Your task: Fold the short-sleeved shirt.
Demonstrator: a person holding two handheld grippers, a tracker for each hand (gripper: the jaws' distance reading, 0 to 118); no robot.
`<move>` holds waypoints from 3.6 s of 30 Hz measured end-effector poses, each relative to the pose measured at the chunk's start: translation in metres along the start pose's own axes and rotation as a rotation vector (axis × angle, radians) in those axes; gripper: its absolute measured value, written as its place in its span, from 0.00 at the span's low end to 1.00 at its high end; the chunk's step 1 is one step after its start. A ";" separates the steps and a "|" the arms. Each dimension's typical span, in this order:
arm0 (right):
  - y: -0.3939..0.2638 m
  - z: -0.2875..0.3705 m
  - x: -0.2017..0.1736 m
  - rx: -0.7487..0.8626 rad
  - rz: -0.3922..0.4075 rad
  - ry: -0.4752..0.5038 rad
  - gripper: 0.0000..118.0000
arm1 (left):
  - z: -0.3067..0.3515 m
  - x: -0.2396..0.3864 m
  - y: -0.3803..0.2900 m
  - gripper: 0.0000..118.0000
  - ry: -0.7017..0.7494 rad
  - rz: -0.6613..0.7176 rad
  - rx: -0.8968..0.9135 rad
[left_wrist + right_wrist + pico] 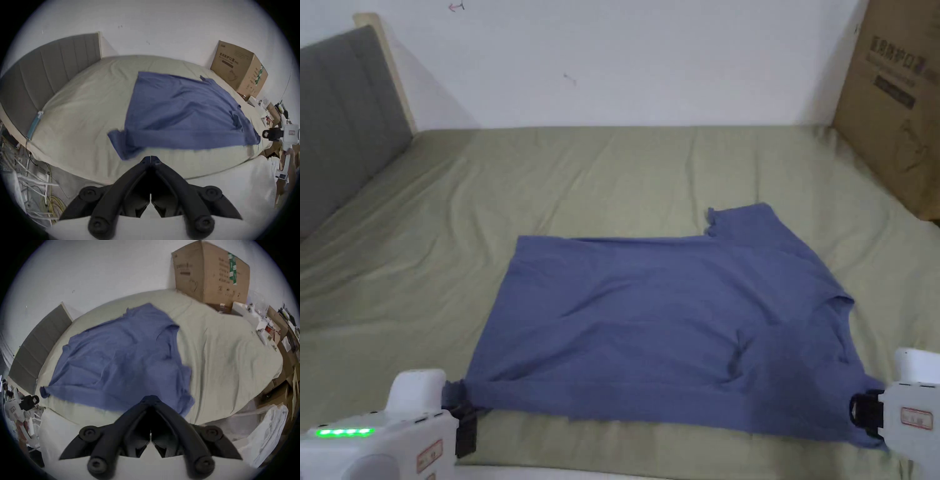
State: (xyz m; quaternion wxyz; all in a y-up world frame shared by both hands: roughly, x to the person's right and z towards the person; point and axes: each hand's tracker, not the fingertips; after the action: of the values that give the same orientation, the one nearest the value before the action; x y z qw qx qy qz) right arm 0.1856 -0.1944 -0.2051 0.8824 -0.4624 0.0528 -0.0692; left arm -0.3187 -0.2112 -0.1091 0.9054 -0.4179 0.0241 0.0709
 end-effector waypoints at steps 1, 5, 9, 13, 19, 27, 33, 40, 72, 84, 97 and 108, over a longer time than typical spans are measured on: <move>-0.005 -0.002 -0.001 0.012 -0.011 0.002 0.00 | 0.001 -0.001 -0.007 0.00 0.004 0.026 0.019; -0.015 -0.010 0.005 0.012 -0.083 0.010 0.00 | -0.001 -0.018 -0.015 0.02 0.025 0.106 0.045; -0.013 -0.007 0.003 0.009 -0.026 -0.034 0.00 | -0.003 -0.037 0.001 0.71 0.031 0.170 0.045; -0.010 -0.012 0.008 -0.002 -0.063 -0.013 0.00 | -0.023 -0.049 0.027 0.74 0.025 0.244 0.078; -0.016 -0.019 0.012 -0.033 -0.067 -0.040 0.00 | -0.054 -0.055 0.048 0.01 -0.074 0.252 0.027; -0.019 -0.009 0.020 -0.028 -0.089 -0.055 0.12 | -0.048 -0.047 0.051 0.01 -0.009 0.193 0.003; 0.003 -0.013 0.035 0.005 -0.072 -0.114 0.71 | -0.043 -0.037 0.051 0.01 0.019 0.121 0.003; 0.000 -0.053 0.034 -0.164 0.043 -0.194 0.00 | -0.039 -0.034 0.046 0.01 0.015 0.132 -0.009; 0.159 -0.118 0.037 -0.068 -0.022 -0.206 0.51 | -0.142 -0.040 0.176 0.92 0.098 -0.066 -0.045; 0.113 -0.047 0.027 0.035 0.007 -0.158 0.00 | -0.054 -0.053 0.118 0.00 -0.007 0.060 0.089; 0.042 -0.047 0.023 -0.057 -0.090 -0.074 0.00 | -0.094 -0.054 0.082 0.77 -0.023 0.156 -0.001; 0.035 -0.046 0.022 -0.084 -0.092 -0.077 0.00 | -0.121 -0.043 0.102 0.04 -0.018 0.084 -0.069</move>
State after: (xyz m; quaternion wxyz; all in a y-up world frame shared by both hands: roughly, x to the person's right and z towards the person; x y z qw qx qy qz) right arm 0.2028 -0.2162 -0.2606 0.8595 -0.5031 0.0004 -0.0899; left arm -0.3741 -0.2426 -0.2598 0.8869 -0.4468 0.0309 0.1135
